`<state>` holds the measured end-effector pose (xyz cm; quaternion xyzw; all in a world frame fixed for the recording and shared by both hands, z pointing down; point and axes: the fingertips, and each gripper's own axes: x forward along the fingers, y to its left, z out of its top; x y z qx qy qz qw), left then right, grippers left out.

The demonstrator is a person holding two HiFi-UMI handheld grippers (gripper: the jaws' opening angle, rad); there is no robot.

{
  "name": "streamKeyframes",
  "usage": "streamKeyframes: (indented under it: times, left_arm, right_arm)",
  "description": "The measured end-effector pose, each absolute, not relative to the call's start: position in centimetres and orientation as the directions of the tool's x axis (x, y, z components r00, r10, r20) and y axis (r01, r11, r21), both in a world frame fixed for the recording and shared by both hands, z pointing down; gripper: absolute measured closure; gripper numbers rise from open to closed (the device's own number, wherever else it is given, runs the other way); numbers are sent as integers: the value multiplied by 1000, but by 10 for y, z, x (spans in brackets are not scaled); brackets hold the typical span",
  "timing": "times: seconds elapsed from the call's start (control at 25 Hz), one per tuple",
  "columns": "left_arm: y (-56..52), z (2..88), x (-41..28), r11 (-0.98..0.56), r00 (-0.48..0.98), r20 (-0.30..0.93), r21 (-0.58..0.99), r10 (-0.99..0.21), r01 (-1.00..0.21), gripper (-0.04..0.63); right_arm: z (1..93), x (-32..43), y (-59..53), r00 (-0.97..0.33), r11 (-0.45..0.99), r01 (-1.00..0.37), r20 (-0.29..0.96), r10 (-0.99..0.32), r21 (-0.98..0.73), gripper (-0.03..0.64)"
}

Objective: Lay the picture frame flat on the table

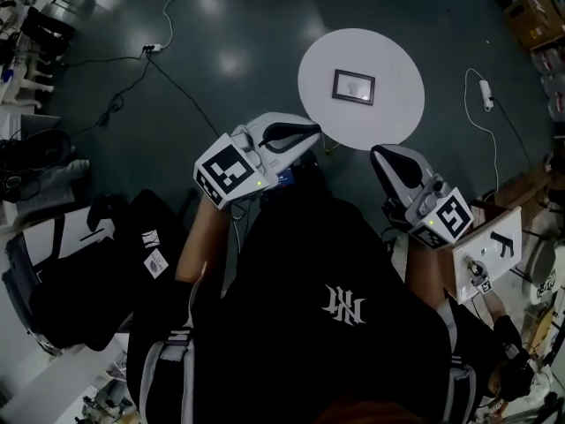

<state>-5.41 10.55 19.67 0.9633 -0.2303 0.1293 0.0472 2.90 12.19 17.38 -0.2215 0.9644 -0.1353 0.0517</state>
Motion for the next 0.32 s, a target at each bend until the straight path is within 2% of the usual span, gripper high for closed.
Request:
streamKeyframes:
  times: [0.32]
  left_arm:
    - [133, 198, -34, -903, 858, 294, -48, -421, -427, 592]
  right_arm:
    - [175, 46, 149, -889, 867, -431, -47, -456, -248, 617]
